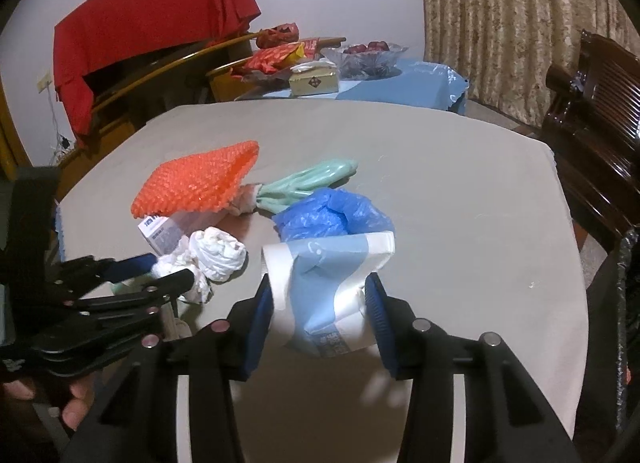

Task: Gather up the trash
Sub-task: 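Grasp the white paper cup with the right tool while the left tool grasps the white tissue, then carry the white cup and tissue over the black bin and lower them in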

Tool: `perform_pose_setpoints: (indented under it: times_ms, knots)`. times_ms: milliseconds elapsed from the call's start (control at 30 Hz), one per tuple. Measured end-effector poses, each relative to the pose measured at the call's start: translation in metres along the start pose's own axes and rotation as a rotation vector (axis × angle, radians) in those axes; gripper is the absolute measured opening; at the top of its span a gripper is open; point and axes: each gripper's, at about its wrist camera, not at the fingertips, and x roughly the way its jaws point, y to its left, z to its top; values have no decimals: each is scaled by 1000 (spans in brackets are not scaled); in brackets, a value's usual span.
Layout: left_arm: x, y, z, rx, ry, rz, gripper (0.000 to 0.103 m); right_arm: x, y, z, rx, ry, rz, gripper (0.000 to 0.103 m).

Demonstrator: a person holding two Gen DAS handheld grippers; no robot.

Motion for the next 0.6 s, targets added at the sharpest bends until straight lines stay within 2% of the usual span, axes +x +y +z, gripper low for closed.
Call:
perform_pose_setpoints:
  times_ms: [33, 200, 600]
  knots:
    - [0, 0, 1, -1, -2, -1, 43, -1, 0, 0, 0, -1, 1, 46]
    - [-14, 1, 7, -23, -23, -32, 35, -6, 0, 1, -2, -9, 2, 46]
    - [-70, -8, 16, -39, -102, -57, 34, -45, -16, 5, 22, -66, -24, 45]
